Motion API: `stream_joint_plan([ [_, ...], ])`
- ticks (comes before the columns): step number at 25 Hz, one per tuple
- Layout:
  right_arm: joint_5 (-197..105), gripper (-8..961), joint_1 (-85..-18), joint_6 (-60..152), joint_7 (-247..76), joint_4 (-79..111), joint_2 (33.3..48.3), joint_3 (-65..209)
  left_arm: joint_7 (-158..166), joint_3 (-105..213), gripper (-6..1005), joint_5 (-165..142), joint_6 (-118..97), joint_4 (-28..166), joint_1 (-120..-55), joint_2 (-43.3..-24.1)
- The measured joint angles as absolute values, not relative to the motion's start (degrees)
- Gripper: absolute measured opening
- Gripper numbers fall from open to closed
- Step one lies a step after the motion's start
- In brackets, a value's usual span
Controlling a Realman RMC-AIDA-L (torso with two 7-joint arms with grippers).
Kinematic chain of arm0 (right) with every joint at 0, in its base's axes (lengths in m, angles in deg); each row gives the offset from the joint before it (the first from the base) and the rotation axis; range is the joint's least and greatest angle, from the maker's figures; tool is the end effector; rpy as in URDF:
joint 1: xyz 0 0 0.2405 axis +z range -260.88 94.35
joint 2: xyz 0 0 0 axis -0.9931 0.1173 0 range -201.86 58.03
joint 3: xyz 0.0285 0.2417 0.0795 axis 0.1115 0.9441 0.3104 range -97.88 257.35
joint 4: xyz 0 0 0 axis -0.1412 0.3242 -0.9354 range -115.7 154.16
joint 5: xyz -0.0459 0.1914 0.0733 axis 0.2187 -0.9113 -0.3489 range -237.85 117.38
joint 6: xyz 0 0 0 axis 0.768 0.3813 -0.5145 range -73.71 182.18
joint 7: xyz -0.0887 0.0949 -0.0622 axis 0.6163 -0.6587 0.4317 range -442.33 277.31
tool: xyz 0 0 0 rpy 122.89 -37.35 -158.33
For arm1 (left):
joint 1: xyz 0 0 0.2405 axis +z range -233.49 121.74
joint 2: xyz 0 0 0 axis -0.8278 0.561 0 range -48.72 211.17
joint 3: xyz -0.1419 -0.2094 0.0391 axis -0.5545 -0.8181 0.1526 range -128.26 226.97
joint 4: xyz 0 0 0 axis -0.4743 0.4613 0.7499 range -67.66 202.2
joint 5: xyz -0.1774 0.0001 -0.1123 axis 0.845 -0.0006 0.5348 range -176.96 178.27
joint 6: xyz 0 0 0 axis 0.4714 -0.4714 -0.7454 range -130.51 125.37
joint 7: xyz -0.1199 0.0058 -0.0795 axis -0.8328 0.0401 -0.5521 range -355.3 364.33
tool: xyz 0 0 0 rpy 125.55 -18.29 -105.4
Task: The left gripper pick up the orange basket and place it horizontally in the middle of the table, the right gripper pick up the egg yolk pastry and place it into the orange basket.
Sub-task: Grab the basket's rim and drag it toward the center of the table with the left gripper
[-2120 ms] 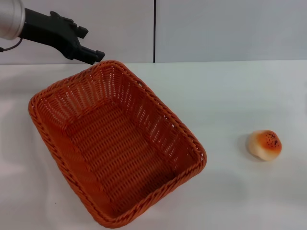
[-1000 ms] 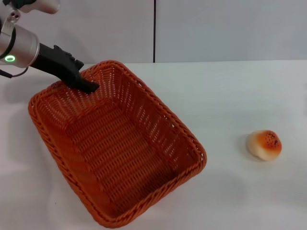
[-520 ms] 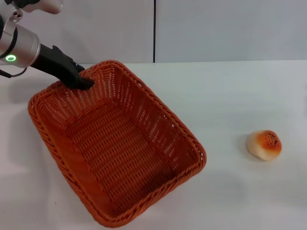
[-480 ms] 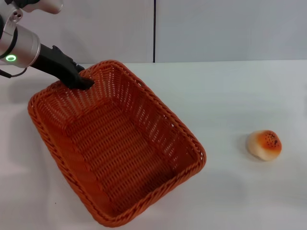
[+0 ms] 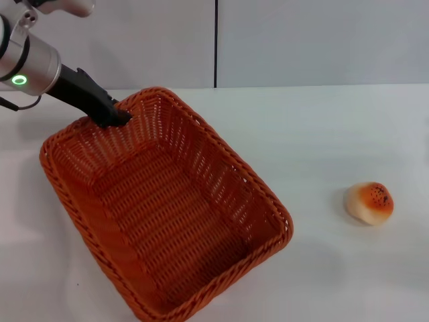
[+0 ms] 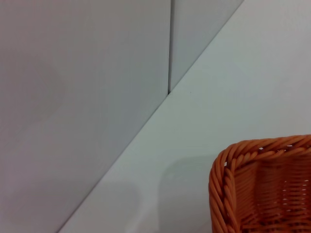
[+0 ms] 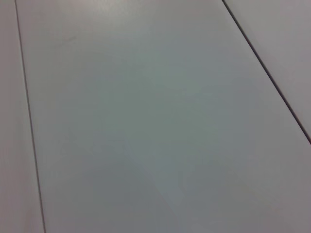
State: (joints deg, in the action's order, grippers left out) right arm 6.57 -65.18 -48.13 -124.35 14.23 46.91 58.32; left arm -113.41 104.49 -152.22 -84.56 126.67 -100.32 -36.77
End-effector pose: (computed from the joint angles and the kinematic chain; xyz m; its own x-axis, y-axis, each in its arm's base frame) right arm 0.3210 0.2587 0.0497 0.3049 0.3144 -0.8990 -0.8099 -0.4110 -0.4185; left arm -0.2090 0.4104 0.0345 0.8549 0.4957 -0.1528 0.3883 -0.8070 -0.4450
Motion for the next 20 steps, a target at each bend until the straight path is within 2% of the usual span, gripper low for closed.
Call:
stream_joint_plan([
  [7,6.57,33,-65.14,-47.71,-124.35,14.22,46.91,58.14,-117.24,99.79,211,-148.3,-91.62,130.21,-100.42,-36.52],
  [20,6.81,32,-65.16,-47.71,-124.35,14.32,46.91,58.02,-130.84,92.07,179,-147.5,-91.42,133.53,-99.34,-36.65],
])
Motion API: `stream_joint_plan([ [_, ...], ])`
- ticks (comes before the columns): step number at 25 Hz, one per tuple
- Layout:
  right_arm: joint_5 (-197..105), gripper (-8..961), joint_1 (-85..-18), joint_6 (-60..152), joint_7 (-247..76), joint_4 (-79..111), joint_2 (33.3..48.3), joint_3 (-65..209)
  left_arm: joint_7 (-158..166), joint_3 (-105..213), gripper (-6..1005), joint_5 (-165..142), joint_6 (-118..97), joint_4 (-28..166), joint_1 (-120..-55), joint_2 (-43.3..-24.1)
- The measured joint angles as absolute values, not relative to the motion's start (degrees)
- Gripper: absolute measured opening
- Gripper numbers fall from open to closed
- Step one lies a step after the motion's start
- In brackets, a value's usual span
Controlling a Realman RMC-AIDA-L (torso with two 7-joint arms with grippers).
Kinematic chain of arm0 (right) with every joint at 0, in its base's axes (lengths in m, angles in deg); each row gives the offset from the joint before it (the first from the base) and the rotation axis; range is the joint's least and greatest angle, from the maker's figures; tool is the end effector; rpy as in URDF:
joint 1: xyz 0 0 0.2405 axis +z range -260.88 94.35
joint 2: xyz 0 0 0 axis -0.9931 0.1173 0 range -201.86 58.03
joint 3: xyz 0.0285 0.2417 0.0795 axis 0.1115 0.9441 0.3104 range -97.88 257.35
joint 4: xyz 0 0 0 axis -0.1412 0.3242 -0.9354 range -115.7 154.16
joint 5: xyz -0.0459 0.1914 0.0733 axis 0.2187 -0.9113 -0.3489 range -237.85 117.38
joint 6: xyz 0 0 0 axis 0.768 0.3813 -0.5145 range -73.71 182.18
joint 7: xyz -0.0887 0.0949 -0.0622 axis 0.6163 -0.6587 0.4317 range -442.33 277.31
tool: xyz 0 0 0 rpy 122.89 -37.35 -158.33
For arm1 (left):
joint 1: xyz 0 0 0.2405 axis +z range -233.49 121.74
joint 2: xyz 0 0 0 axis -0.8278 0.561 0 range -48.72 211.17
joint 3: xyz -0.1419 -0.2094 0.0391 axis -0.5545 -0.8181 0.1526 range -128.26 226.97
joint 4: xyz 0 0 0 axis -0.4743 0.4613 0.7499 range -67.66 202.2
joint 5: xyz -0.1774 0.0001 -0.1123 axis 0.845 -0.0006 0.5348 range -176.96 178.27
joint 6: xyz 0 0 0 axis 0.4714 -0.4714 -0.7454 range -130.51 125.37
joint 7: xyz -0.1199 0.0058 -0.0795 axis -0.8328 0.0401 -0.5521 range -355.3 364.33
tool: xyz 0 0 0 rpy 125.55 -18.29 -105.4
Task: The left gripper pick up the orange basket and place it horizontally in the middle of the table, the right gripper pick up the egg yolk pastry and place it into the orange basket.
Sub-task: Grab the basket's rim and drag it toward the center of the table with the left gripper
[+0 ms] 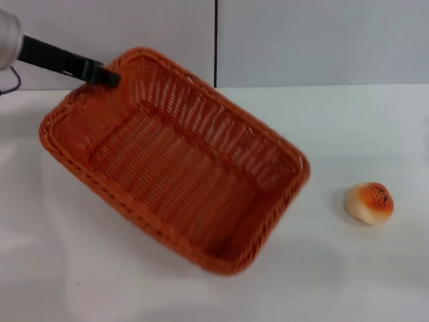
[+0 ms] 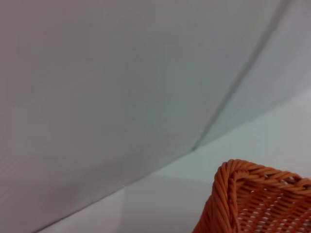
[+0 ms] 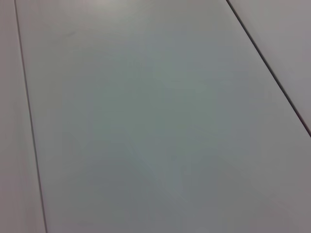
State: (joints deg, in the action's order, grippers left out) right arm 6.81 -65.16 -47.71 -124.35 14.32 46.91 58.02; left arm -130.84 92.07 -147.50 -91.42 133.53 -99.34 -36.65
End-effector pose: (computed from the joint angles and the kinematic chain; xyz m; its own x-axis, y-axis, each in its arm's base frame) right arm 0.3211 0.2591 0.0478 0.3077 0.3032 -0.9019 -0.8101 -0.4138 -0.4155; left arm -0.2035 0.4059 0.0776 0.6498 0.7335 0.1996 0.7370 -0.5436 -0.4017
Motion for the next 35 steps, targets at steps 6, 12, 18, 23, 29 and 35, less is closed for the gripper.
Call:
stream_joint_plan([
  [6,6.83,32,-65.36,-47.71,-124.35,14.33,46.91,58.03,-133.73,87.8,173,-142.15,-90.66,133.47,-94.0,-36.72],
  [12,6.83,32,-65.13,-47.72,-124.35,14.48,46.9,57.4,-135.01,87.71,173,-134.76,-89.21,133.55,-88.38,-36.72],
  [18,6.83,32,-64.44,-47.53,-124.4,14.6,46.9,56.63,-135.24,88.13,174,-124.75,-87.73,133.05,-81.02,-36.84],
  [23,6.83,32,-63.7,-46.64,-124.43,14.59,46.9,55.54,-135.13,88.32,174,-122.61,-87.62,132.95,-78.84,-37.11],
  [29,6.83,32,-63.09,-45.87,-124.52,14.57,46.91,54.8,-134.93,90.78,174,-117.8,-87.58,132.07,-74.96,-37.25],
  [35,6.83,33,-62.89,-45.32,-124.53,14.6,46.9,54.02,-135.13,97.85,175,-106.82,-83.7,131.32,-66.93,-37.4],
])
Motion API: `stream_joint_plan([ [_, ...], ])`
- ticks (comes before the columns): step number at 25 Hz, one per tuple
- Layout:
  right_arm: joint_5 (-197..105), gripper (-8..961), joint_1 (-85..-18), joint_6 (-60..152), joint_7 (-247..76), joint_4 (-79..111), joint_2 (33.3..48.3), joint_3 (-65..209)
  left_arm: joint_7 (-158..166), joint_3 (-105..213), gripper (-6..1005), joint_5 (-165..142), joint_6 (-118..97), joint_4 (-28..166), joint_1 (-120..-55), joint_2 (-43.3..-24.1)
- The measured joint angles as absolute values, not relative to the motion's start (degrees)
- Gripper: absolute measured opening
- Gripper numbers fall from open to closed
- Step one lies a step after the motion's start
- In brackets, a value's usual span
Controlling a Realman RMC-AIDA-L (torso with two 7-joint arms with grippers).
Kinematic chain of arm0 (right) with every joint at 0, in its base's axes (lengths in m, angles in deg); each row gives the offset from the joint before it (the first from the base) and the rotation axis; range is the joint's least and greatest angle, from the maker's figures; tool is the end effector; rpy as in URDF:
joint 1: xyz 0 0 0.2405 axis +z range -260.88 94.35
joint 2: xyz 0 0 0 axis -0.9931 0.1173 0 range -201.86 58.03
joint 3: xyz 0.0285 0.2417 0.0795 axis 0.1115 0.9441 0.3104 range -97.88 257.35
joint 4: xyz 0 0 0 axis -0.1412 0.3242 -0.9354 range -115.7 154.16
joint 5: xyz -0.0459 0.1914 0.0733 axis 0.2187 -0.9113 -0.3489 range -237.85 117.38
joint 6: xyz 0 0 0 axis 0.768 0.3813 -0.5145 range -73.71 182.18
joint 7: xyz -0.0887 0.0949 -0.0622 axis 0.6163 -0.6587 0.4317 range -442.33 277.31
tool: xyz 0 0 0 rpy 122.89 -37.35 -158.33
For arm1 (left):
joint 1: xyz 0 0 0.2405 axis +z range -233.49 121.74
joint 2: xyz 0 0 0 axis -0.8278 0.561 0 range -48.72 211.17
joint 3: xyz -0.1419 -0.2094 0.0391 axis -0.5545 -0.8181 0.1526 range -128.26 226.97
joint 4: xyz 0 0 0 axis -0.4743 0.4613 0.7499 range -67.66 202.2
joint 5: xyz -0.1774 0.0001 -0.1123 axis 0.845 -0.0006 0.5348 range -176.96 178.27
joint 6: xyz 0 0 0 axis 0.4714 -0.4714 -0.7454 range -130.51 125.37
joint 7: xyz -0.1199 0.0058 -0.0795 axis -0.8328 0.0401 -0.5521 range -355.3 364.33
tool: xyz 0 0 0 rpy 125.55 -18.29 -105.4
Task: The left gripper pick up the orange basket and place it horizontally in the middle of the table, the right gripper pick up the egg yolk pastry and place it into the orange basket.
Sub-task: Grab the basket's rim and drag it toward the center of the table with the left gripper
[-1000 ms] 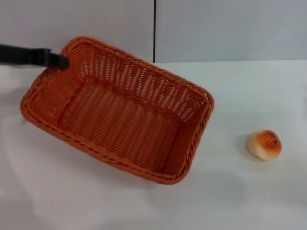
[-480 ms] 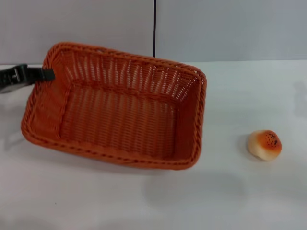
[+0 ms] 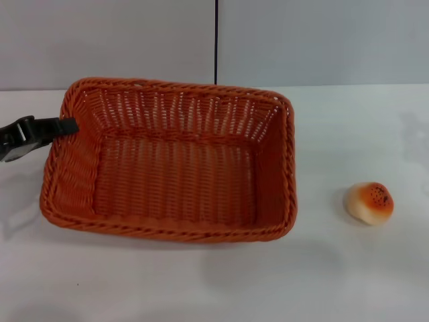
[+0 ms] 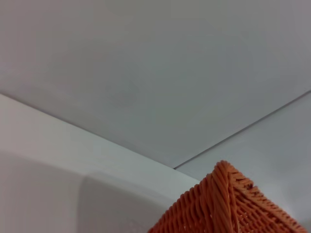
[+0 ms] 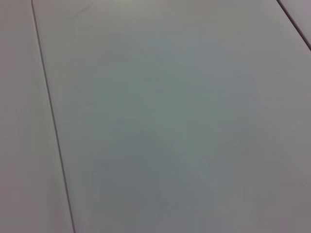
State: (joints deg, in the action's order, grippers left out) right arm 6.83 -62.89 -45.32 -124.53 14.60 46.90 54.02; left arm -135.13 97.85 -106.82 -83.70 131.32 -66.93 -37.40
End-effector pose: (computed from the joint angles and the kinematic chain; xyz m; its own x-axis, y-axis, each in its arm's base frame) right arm 0.3103 0.2734 0.0355 0.3166 0.2427 -0.9170 -0.7869 -0.4726 -0.3968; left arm -0.3080 0.2968 0.0723 0.0998 0.7707 0.6293 0.9817 -0.1794 0.0641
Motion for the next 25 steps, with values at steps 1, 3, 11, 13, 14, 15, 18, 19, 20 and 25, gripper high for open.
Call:
stream_joint_plan([
  [1,6.83,33,-62.86,-45.27,-124.53,14.64,46.9,53.78,-135.08,98.38,175,-105.94,-83.32,131.32,-66.26,-37.36],
  [3,6.83,33,-62.81,-45.26,-124.53,14.65,46.91,53.69,-134.87,98.64,175,-105.26,-83.17,131.32,-65.61,-37.35],
  [11,6.83,33,-62.3,-44.74,-125.19,14.64,46.86,53.62,-134.56,99.06,204,-104.84,-86.09,131.49,-64.53,-37.08],
  [13,6.83,33,-62.21,-44.73,-125.2,14.61,46.85,53.63,-134.4,99.16,233,-104.8,-87.35,131.75,-64.48,-37.01],
  [14,6.83,33,-62.15,-44.72,-125.21,14.6,46.84,53.63,-134.37,99.16,247,-104.81,-87.5,131.81,-64.46,-37.0],
  [15,6.83,33,-62.12,-44.72,-125.22,14.59,46.84,53.63,-134.34,99.16,262,-104.88,-87.63,131.88,-64.42,-36.98],
  [18,6.83,33,-62.08,-44.72,-125.22,14.57,46.82,53.63,-134.32,98.85,305,-105.09,-88.16,132.14,-64.06,-36.86],
  [19,6.83,33,-62.08,-44.72,-125.22,14.54,46.82,53.63,-134.32,98.81,320,-105.09,-88.24,132.2,-64.02,-36.85],
  [20,6.83,33,-62.08,-44.72,-125.23,14.52,46.82,53.63,-134.31,98.72,334,-105.1,-88.44,132.36,-63.93,-36.81],
  [25,6.83,33,-62.08,-44.72,-125.53,14.37,46.82,53.63,-133.27,97.36,488,-105.96,-88.84,133.0,-64.08,-36.22],
])
